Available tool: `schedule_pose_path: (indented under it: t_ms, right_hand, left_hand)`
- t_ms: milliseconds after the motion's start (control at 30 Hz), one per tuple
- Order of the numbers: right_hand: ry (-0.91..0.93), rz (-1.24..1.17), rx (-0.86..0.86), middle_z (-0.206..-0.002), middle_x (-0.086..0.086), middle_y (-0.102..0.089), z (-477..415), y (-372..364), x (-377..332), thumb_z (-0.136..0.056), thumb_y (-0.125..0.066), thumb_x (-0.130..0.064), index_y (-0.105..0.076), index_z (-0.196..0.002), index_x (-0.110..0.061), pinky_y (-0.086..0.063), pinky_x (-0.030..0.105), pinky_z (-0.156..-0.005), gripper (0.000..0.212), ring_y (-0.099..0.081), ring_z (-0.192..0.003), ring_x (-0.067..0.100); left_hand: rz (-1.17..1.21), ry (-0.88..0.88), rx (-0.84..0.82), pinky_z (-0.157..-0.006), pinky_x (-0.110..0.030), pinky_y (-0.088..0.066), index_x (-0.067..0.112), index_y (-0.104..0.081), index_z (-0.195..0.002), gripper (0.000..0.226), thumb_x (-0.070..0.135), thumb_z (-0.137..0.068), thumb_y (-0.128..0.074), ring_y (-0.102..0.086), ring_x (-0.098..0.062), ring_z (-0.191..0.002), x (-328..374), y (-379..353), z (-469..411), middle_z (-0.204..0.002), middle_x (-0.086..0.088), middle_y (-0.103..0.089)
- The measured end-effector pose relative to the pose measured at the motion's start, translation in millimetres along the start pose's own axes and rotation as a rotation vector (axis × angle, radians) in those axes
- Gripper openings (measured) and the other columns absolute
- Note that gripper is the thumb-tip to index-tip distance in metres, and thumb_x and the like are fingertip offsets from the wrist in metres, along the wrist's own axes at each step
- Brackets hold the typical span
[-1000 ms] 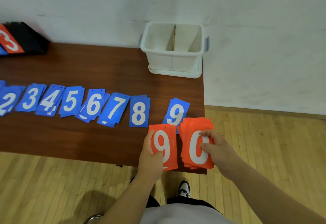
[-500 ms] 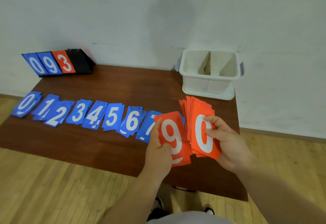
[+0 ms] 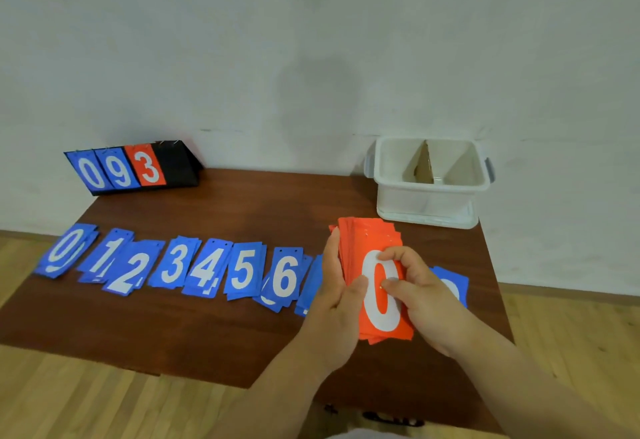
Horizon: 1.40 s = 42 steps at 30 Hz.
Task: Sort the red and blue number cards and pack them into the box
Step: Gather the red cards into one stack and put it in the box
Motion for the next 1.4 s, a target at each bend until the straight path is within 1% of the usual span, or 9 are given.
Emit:
schedule_pose_path:
  t_ms: [233, 467, 633, 767, 933, 1033, 1133, 1300, 1400]
  right_hand:
    - [0.123, 0.298, 0.006, -0.127, -0.019, -0.055, 0, -11, -9, -0.101, -0.058, -0.016, -0.037, -0.126, -0.063, -0.062, 0.039, -0.086, 0.057, -0.065, -0.109, 0.017]
    - [0.148, 0.31, 0.163, -0.118, -0.049, -0.035, -15, -16, 4, -0.103, -0.056, -0.026, 0.003, -0.147, -0.066, -0.051, 0.015, -0.083, 0.084, -0.058, -0.102, -0.005]
    - [0.165, 0.332, 0.277, -0.116, -0.052, -0.038, -34, -4, 27, -0.102, -0.056, -0.022, 0.004, -0.151, -0.06, -0.046, 0.027, -0.102, 0.087, -0.055, -0.112, -0.003]
    - [0.242, 0.39, 0.313, -0.106, -0.067, -0.033, -43, 4, 52, -0.103, -0.057, -0.024, 0.001, -0.154, -0.053, -0.045, 0.004, -0.079, 0.082, -0.047, -0.105, -0.03]
    - [0.459, 0.405, 0.363, -0.135, -0.048, -0.03, -36, 21, 94, -0.099, -0.063, -0.017, -0.013, -0.154, -0.043, -0.047, 0.009, -0.094, 0.078, -0.046, -0.125, -0.014]
    - [0.62, 0.422, 0.398, -0.146, -0.033, -0.028, -27, 30, 124, -0.093, -0.063, -0.013, -0.019, -0.151, -0.032, -0.047, 0.02, -0.102, 0.076, -0.046, -0.131, 0.001]
    - [0.715, 0.434, 0.407, -0.143, -0.025, -0.034, -19, 38, 160, -0.091, -0.064, -0.015, -0.023, -0.149, -0.024, -0.046, 0.017, -0.097, 0.072, -0.051, -0.122, -0.001]
    - [0.794, 0.414, 0.418, -0.143, -0.037, -0.032, -12, 41, 192, -0.089, -0.067, -0.004, -0.025, -0.15, -0.02, -0.042, 0.006, -0.094, 0.076, -0.05, -0.122, -0.01]
    - [0.886, 0.38, 0.407, -0.14, -0.028, -0.04, -12, 42, 185, -0.089, -0.065, -0.006, -0.022, -0.152, -0.017, -0.043, 0.014, -0.097, 0.077, -0.054, -0.118, -0.002]
  left_hand:
    - [-0.057, 0.054, 0.13, -0.077, -0.03, -0.062, 0.068, -0.007, -0.145, 0.087, 0.011, -0.101, -0.055, -0.068, -0.01, -0.105, 3, 33, -24, -0.144, 0.01, -0.046]
    - [-0.161, 0.055, 0.066, -0.093, -0.04, -0.059, 0.081, -0.002, -0.134, 0.089, 0.015, -0.103, -0.053, -0.057, -0.011, -0.12, -15, 22, -43, -0.148, 0.014, -0.04]
    - [-0.134, 0.029, 0.008, -0.09, -0.02, -0.054, 0.081, -0.006, -0.131, 0.081, 0.015, -0.107, -0.047, -0.053, 0.005, -0.117, -42, 11, -54, -0.136, 0.027, -0.039]
    - [-0.198, -0.098, 0.048, -0.103, -0.028, -0.052, 0.082, -0.011, -0.128, 0.082, 0.012, -0.105, -0.046, -0.048, -0.003, -0.131, -61, 2, -62, -0.148, 0.018, -0.037]
    - [-0.269, -0.337, 0.084, -0.101, -0.03, -0.054, 0.059, -0.017, -0.145, 0.064, 0.023, -0.1, -0.044, -0.042, -0.005, -0.136, -100, -20, -49, -0.142, 0.042, -0.024]
    - [-0.283, -0.54, 0.15, -0.103, -0.032, -0.05, 0.032, -0.028, -0.147, 0.053, 0.016, -0.099, -0.044, -0.046, -0.014, -0.133, -125, -35, -30, -0.143, 0.032, -0.031]
    - [-0.299, -0.59, 0.185, -0.099, -0.023, -0.048, 0.023, -0.032, -0.143, 0.05, 0.013, -0.096, -0.048, -0.05, -0.012, -0.123, -159, -48, -18, -0.133, 0.02, -0.039]
    - [-0.257, -0.585, 0.21, -0.099, -0.036, -0.054, 0.021, -0.03, -0.146, 0.057, 0.011, -0.095, -0.056, -0.048, -0.017, -0.132, -193, -61, -5, -0.143, 0.027, -0.034]
    - [-0.209, -0.633, 0.252, -0.095, -0.048, -0.053, 0.021, -0.029, -0.151, 0.064, 0.009, -0.093, -0.054, -0.054, -0.027, -0.121, -185, -62, -3, -0.14, 0.006, -0.044]
Point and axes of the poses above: each hand's wrist, its own z-axis away from the middle knuckle, its own y-axis out of the back of the hand, x = y × z, the point moved 6 cm from there along -z, towards the middle knuckle
